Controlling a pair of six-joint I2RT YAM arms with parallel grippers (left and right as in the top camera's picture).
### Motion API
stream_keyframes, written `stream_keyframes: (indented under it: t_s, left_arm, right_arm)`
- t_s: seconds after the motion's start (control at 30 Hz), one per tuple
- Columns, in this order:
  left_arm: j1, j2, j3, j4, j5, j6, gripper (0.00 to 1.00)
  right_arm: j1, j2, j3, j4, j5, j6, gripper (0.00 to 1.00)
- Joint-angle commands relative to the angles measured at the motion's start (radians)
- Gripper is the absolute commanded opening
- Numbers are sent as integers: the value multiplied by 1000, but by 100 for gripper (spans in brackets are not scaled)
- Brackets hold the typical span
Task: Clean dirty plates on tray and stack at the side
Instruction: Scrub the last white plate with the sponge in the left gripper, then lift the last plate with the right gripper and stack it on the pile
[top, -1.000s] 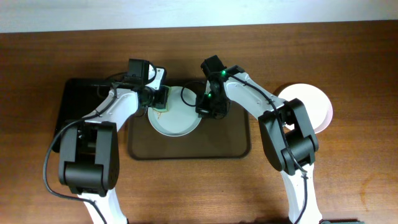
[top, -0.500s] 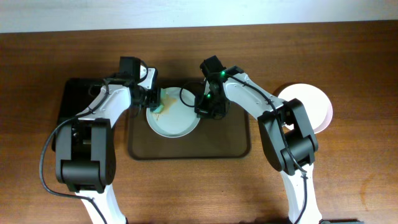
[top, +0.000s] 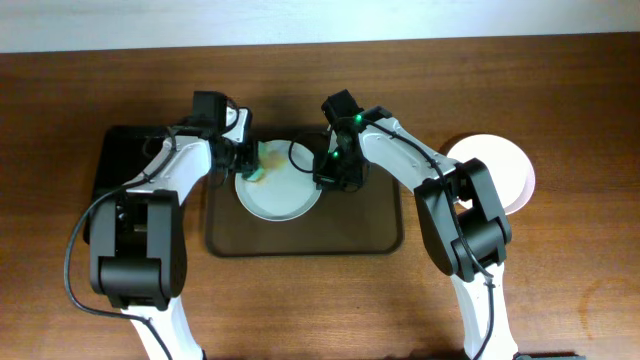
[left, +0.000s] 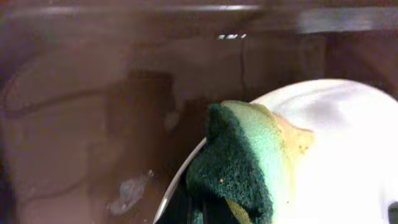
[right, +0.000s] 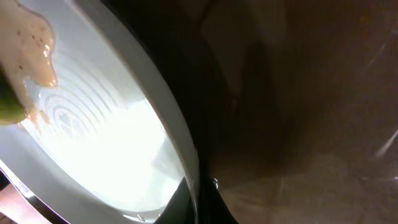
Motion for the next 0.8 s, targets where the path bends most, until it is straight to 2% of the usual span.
stream_keyframes:
  t_s: [0.0, 0.03, 0.1, 0.17, 0.27, 0.33, 0.4, 0.5, 0.6, 0.63, 0.7, 0.77]
  left_arm:
    - [14, 16, -12, -126, 155, 146, 0]
    - [11, 16, -12, -138, 466, 277, 1]
    - [11, 16, -12, -66, 532, 263, 1]
    - [-1, 16, -13, 31, 340, 157, 1]
    - [-12, 17, -13, 143, 89, 125, 1]
    - [-13, 16, -14, 133, 21, 125, 0]
    - [-13, 16, -14, 19, -69, 121, 1]
    - [-12, 16, -2, -123, -69, 42, 0]
    - [-11, 16, 196, -251, 147, 21, 1]
    - [-11, 16, 269, -270, 176, 21, 0]
    - [-5, 16, 400, -291, 177, 21, 0]
    - [24, 16, 437, -288, 116, 20, 0]
  right_arm:
    - [-3, 31, -26, -15, 51, 1, 4]
    - [-2, 31, -26, -12, 51, 1, 4]
    - [-2, 31, -26, -9, 51, 1, 4]
    - [-2, 31, -26, -8, 51, 1, 4]
    - [-2, 31, -26, -5, 51, 1, 4]
    - [-2, 31, -26, -5, 51, 1, 4]
    - [-2, 31, -26, -5, 51, 1, 4]
    - [-2, 31, -26, -5, 51, 1, 4]
    - [-2, 31, -26, -6, 51, 1, 4]
    - [-2, 31, -26, -6, 51, 1, 4]
    - [-2, 30, -26, -6, 50, 1, 4]
    - [-4, 4, -23, -32, 51, -2, 4]
